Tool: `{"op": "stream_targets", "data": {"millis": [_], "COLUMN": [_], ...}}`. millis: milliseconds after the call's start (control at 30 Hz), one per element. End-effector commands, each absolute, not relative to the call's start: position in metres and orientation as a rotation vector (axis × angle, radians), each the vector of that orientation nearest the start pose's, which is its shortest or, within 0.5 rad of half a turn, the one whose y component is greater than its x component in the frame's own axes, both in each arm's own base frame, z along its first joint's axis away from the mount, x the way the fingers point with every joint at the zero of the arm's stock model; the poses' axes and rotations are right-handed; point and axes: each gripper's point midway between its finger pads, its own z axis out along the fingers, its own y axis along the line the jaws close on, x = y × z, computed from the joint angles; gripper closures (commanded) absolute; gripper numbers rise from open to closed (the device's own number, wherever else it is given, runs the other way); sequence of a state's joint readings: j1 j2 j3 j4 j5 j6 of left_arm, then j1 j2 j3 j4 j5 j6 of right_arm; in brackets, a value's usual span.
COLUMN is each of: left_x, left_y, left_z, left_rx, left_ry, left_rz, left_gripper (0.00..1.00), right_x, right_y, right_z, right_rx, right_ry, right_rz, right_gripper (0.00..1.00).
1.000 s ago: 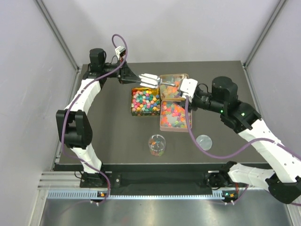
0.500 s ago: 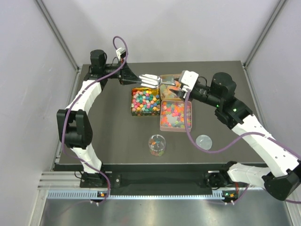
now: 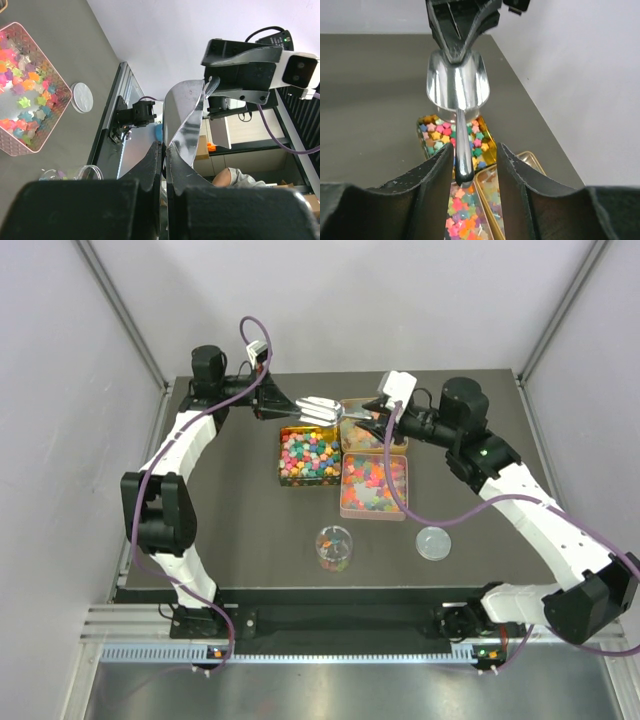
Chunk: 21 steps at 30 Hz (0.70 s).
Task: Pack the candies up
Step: Adjust the spatula.
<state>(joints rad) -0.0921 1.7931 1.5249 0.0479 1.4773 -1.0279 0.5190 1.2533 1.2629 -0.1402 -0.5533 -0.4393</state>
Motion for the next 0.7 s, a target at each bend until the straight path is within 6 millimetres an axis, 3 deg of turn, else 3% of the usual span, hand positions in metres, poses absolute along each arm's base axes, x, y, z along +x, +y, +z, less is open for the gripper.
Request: {"op": "stream_targets", "data": {"millis": [0,200,667], "left_x": [0.330,0.332,0.334], "left_y": [-0.201,-0.201,-0.202], "left_z": [0.338,0.339,0.337], "left_rx": [0.574,0.576,0.568], "left_ry": [2.041,2.040,2.044], "left_rz": [-2.150,-2.149,-2.151], "left_gripper": [1.00,1.00,1.00], "right_x": [0.304,0.299,0.305], "right_y": [0.274,0.275,0.283], "right_z": [0.412,0.417,0.394], "right_rx": [-1.104,-1.095,-1.154], "right_ry": [1.135,1.139,1.165], "right_rz": [0.586,0.614,0.631], "right_gripper": [0.61,0.63,0.63]}}
